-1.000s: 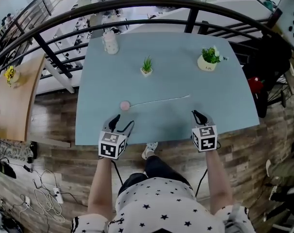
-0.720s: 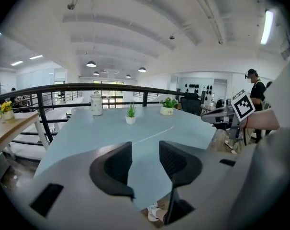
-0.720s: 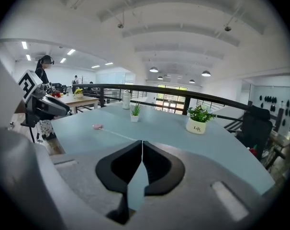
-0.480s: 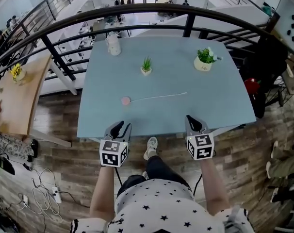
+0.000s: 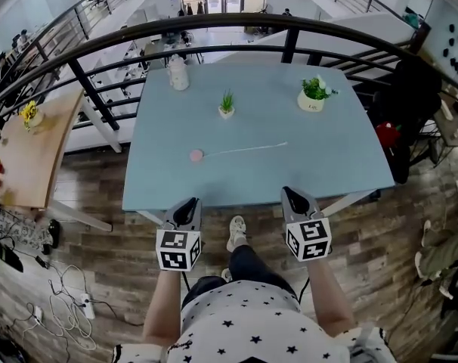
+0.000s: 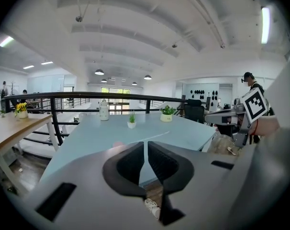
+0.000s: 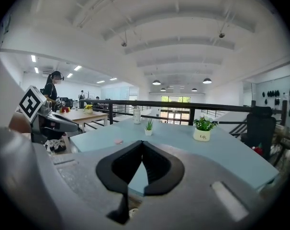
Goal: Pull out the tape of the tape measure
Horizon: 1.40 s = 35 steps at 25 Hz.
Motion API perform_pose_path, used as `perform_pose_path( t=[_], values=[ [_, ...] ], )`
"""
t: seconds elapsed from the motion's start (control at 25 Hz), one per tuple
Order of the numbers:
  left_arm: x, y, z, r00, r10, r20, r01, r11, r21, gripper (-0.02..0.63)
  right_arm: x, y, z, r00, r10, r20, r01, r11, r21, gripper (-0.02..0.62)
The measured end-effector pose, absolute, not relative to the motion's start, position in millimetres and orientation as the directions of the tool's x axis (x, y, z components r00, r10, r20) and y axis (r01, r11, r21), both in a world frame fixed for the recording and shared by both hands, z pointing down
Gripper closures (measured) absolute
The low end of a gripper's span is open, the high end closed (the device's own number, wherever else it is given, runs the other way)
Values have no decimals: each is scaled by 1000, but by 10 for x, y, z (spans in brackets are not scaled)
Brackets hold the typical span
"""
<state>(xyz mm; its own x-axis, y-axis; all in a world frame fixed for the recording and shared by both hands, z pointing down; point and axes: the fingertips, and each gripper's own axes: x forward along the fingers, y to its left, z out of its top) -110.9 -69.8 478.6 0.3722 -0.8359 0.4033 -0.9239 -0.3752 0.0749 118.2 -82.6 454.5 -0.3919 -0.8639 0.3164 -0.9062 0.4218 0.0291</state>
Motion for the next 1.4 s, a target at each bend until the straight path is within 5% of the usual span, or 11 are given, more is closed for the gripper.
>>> perform_pose_path(
  t=[1.4],
  values=[
    [-977, -325, 4545, 422, -844, 330, -907, -397, 143, 603, 764, -420, 4251, -457, -867, 198, -886, 464, -15, 589]
  ],
)
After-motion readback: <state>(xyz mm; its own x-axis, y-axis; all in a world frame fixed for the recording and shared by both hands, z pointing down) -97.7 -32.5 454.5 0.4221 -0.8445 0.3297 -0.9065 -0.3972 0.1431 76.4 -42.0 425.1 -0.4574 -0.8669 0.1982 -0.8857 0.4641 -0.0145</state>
